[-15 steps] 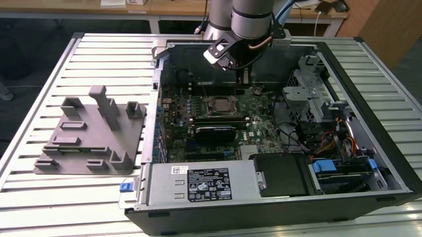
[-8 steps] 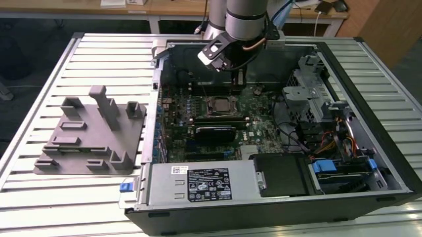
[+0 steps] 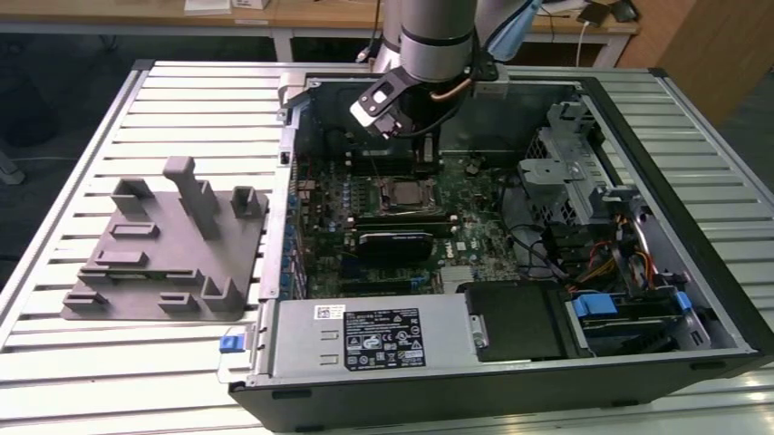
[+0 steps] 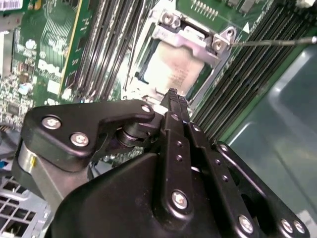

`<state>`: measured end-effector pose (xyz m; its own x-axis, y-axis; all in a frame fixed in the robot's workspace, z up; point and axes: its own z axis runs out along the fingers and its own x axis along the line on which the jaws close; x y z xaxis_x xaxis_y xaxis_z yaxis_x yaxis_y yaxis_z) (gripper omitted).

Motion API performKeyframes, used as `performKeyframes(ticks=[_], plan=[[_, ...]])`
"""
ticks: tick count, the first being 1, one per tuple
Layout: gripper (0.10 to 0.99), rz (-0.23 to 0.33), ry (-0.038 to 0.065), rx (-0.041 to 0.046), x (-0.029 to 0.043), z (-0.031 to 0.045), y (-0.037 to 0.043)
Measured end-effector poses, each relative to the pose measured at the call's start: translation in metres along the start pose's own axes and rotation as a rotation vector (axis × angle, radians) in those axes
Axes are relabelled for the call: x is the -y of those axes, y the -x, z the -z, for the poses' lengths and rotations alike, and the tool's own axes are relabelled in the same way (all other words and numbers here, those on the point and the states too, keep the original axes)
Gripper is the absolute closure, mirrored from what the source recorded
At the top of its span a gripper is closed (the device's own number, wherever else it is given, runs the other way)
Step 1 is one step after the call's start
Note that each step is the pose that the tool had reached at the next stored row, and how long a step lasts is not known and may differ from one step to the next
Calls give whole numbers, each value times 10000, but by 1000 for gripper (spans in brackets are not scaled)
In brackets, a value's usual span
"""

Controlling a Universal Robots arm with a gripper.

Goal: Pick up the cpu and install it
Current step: 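Close the cpu cover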

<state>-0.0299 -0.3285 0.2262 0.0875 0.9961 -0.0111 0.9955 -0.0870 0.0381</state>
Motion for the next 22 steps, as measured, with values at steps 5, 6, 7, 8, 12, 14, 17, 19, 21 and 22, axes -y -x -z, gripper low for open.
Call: performKeyframes(ticks=[5, 6, 7, 8, 12, 14, 17, 19, 21, 22], plan=[[980, -17, -31, 11, 63, -68, 6], [980, -18, -37, 13, 73, -80, 7], [980, -18, -39, 12, 84, -90, 8], [980, -18, -39, 13, 89, -95, 9], [980, -17, -40, 14, 89, -96, 9], [980, 95, -39, 11, 89, -97, 9], [980, 634, -32, -8, 89, -101, 8], [980, 994, -28, -18, 89, -104, 9], [980, 1366, -24, -23, 89, -106, 9], [980, 1545, -21, -25, 89, -108, 9]])
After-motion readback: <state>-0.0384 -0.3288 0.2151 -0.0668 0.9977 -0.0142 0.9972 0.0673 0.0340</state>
